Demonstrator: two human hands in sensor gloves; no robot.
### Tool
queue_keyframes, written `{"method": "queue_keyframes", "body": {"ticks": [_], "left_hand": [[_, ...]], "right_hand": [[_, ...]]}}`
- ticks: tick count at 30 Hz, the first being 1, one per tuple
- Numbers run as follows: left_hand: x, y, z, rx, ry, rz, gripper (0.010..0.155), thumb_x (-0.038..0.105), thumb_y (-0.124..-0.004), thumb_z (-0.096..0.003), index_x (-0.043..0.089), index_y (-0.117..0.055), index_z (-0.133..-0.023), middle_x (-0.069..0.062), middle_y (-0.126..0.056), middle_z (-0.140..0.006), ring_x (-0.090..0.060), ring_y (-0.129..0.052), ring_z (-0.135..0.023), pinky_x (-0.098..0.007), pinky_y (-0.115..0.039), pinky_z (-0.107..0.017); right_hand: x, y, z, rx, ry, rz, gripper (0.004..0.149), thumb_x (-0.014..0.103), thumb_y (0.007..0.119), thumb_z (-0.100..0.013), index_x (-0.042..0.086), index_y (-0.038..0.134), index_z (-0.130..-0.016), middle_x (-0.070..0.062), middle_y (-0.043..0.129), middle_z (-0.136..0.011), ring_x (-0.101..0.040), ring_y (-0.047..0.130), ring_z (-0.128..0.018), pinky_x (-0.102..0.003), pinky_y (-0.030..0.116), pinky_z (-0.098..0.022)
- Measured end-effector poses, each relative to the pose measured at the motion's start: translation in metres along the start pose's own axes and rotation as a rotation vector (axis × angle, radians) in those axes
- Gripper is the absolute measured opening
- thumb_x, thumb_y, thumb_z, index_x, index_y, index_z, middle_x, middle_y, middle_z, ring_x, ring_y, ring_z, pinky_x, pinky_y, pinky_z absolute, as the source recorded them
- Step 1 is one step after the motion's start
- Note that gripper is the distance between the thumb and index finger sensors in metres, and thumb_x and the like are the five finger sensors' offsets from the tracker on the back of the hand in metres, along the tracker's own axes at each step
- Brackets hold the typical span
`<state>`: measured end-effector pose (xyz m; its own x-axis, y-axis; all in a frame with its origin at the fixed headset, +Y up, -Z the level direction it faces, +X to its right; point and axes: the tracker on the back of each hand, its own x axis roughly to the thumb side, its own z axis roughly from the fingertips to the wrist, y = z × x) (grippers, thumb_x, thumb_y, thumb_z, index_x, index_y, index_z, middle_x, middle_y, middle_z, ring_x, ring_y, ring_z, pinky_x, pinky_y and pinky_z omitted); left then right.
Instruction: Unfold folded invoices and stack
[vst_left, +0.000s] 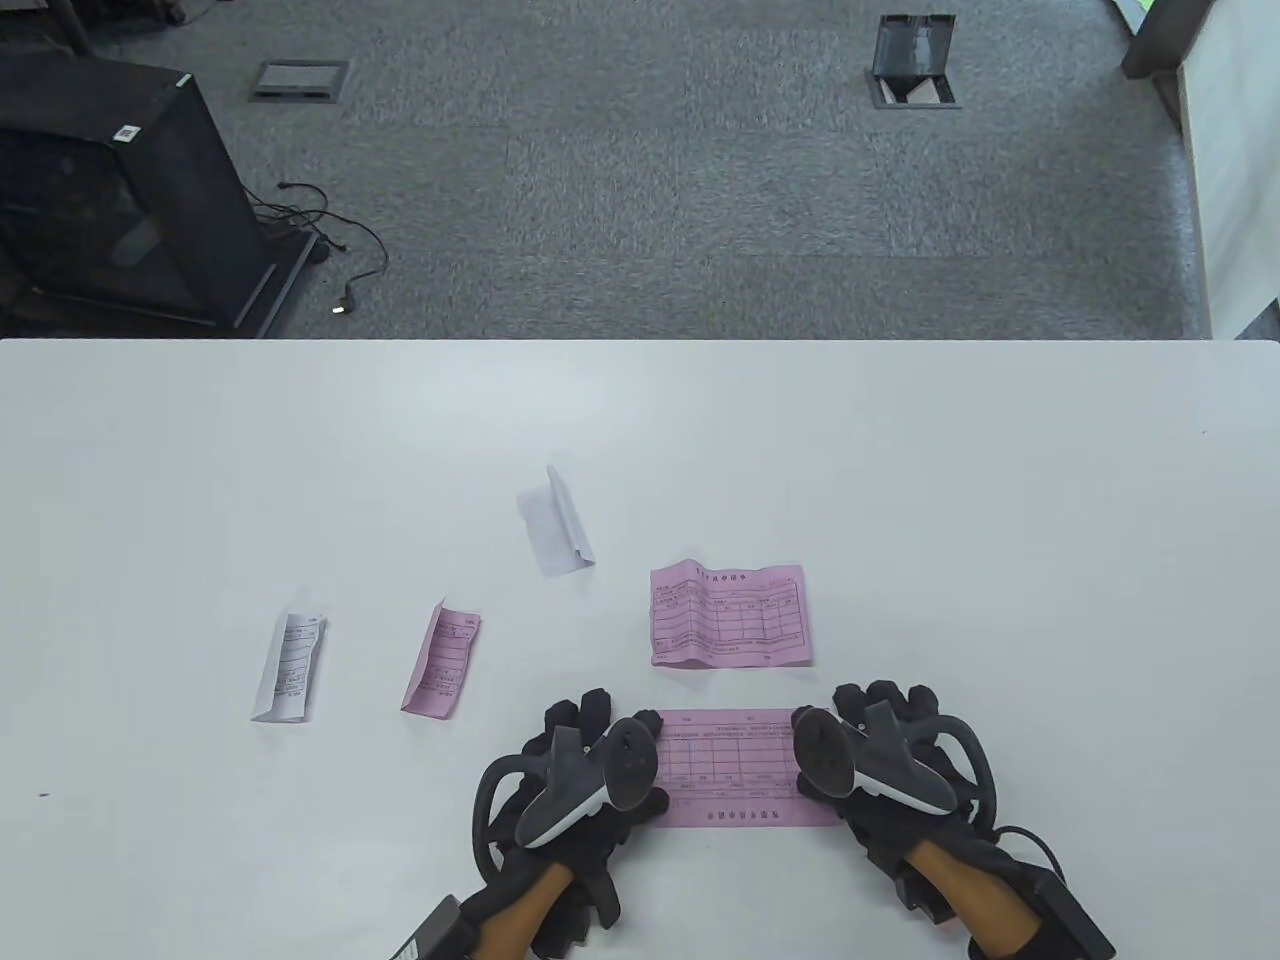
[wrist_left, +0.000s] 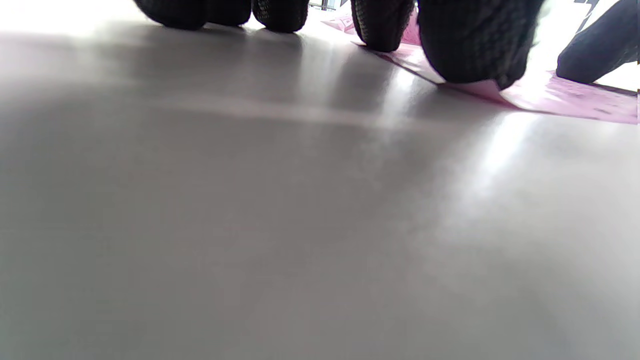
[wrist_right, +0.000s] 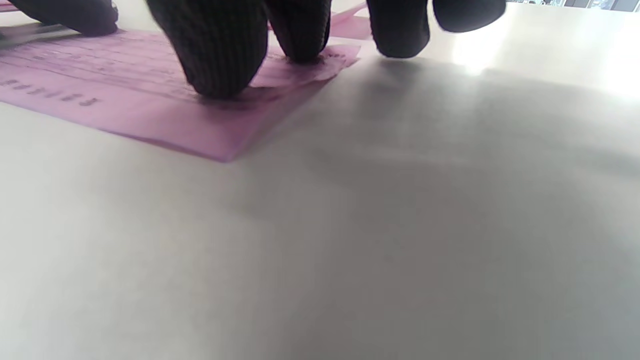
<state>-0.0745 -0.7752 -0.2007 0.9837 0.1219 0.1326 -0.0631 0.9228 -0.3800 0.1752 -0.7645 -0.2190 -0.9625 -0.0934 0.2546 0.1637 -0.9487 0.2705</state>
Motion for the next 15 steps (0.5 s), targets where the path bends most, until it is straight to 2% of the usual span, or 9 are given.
{"method": "queue_keyframes", "body": {"ticks": [4,6,10,12,15], "left_hand": [[-0.001,0.0,0.0,-0.004,-0.002,-0.001,0.076,0.056,-0.078,-0.0463,0.041,-0.046,-0.114,-0.013,-0.029,-0.126,-0.046,-0.03,-0.11,-0.058,-0.045,-0.078],[-0.001,0.0,0.0,-0.007,-0.002,0.0,0.076,0.056,-0.078,-0.0464,0.041,-0.046,-0.114,-0.013,-0.029,-0.126,-0.046,-0.03,-0.11,-0.058,-0.044,-0.078],[0.0,0.0,-0.001,-0.01,-0.005,-0.001,0.076,0.056,-0.078,-0.0464,0.041,-0.045,-0.113,-0.014,-0.028,-0.125,-0.047,-0.029,-0.11,-0.058,-0.044,-0.078],[0.0,0.0,-0.001,-0.011,-0.006,-0.001,0.076,0.056,-0.078,-0.0465,0.041,-0.045,-0.113,-0.014,-0.028,-0.125,-0.047,-0.029,-0.11,-0.058,-0.044,-0.078],[-0.001,0.0,-0.001,-0.012,-0.008,0.0,0.076,0.056,-0.078,-0.0464,0.041,-0.045,-0.113,-0.014,-0.028,-0.125,-0.047,-0.029,-0.109,-0.059,-0.044,-0.078]], "right_hand": [[0.001,-0.002,0.001,-0.023,0.01,0.01,0.066,0.054,0.074,-0.049,0.032,0.054,-0.108,-0.019,0.051,-0.113,-0.052,0.047,-0.099,-0.077,0.034,-0.067],[0.004,-0.009,0.006,-0.116,0.01,0.003,0.067,0.055,0.073,-0.048,0.031,0.054,-0.108,-0.019,0.051,-0.113,-0.052,0.047,-0.099,-0.077,0.034,-0.066],[0.019,-0.023,0.012,-0.224,-0.043,-0.064,0.066,0.056,0.072,-0.049,0.032,0.055,-0.108,-0.018,0.052,-0.113,-0.052,0.047,-0.099,-0.077,0.034,-0.067],[0.032,-0.026,0.013,-0.24,-0.08,-0.081,0.066,0.056,0.072,-0.049,0.032,0.056,-0.108,-0.019,0.052,-0.113,-0.052,0.047,-0.099,-0.077,0.034,-0.067],[0.054,-0.026,0.01,-0.203,-0.129,-0.079,0.065,0.056,0.071,-0.05,0.033,0.055,-0.108,-0.019,0.051,-0.113,-0.052,0.046,-0.1,-0.077,0.034,-0.067]]}}
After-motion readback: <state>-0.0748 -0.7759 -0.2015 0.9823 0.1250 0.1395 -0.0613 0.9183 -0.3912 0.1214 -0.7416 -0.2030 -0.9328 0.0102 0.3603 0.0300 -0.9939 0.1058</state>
